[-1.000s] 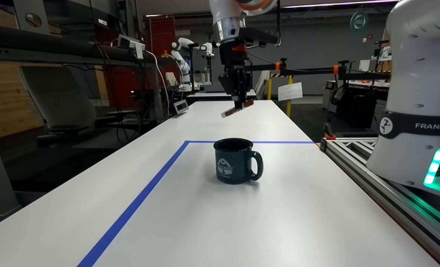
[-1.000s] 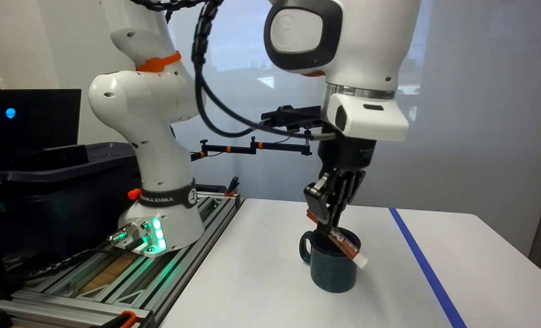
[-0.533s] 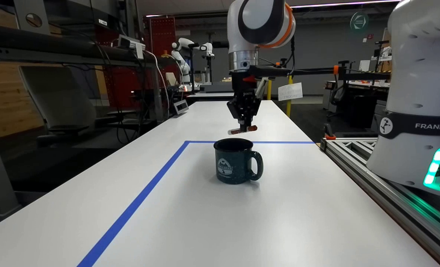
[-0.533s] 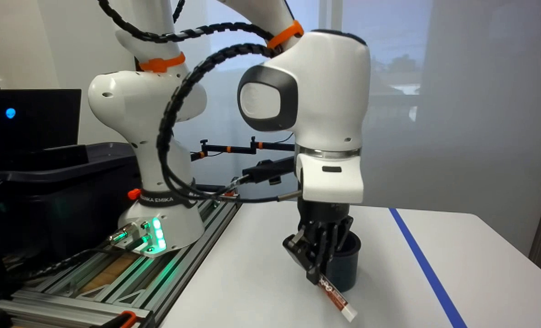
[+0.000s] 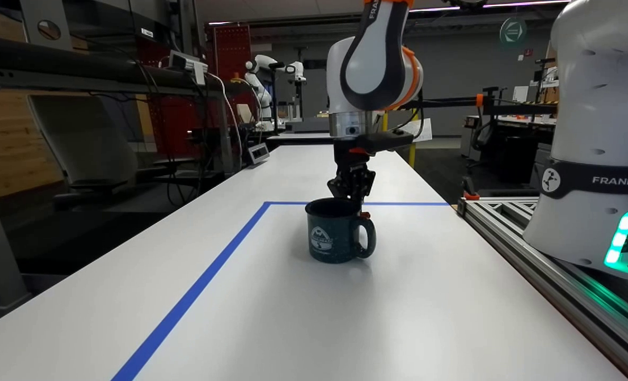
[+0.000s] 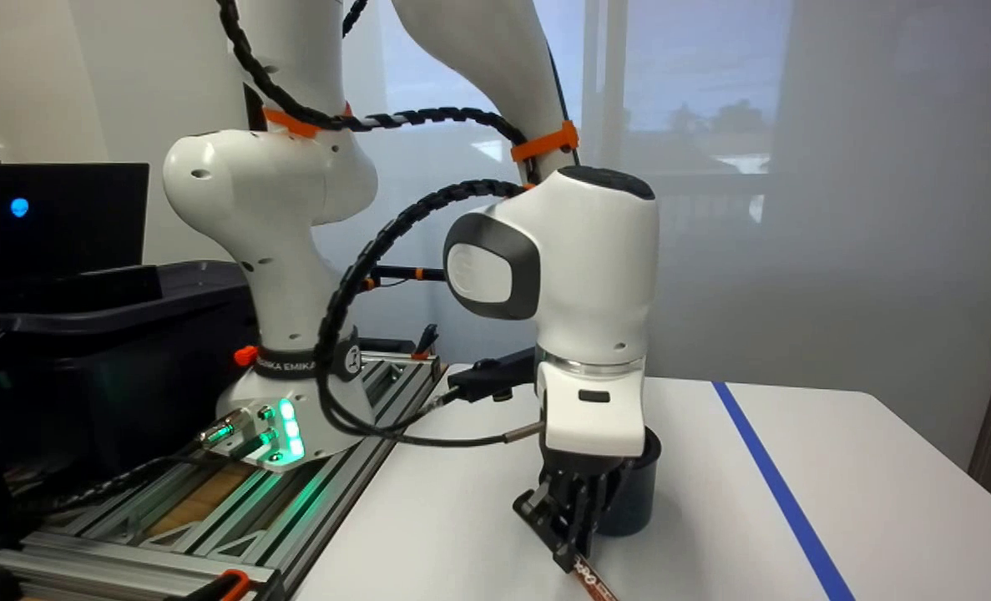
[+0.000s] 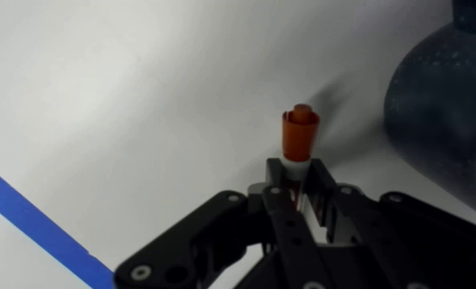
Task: Pick up the marker from the cup and put it on the table
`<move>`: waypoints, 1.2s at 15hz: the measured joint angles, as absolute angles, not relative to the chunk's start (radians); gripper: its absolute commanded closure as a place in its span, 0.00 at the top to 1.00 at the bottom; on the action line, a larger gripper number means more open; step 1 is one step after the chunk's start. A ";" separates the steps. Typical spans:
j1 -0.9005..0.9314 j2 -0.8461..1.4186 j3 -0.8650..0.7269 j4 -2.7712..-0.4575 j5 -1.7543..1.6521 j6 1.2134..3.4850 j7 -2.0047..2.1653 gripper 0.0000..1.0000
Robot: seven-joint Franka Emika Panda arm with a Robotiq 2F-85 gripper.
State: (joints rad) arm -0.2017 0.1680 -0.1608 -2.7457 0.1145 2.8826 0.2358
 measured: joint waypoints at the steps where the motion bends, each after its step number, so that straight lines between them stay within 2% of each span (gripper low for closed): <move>1: -0.199 0.184 -0.157 -2.742 0.119 2.886 0.229 0.52; 5: -0.183 0.212 -0.161 -2.733 0.104 2.884 0.207 0.83; 7: -0.151 0.200 -0.193 -2.734 0.045 2.874 0.213 0.96; 8: -0.132 0.183 -0.218 -2.734 0.005 2.853 0.220 1.00; 13: -0.102 -0.005 -0.268 -2.734 -0.208 2.638 0.270 1.00; 18: -0.105 -0.204 -0.167 -2.723 -0.217 2.409 0.237 1.00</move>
State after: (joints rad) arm -0.1046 -0.2045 -0.1668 -2.7229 -0.2173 2.4095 0.2368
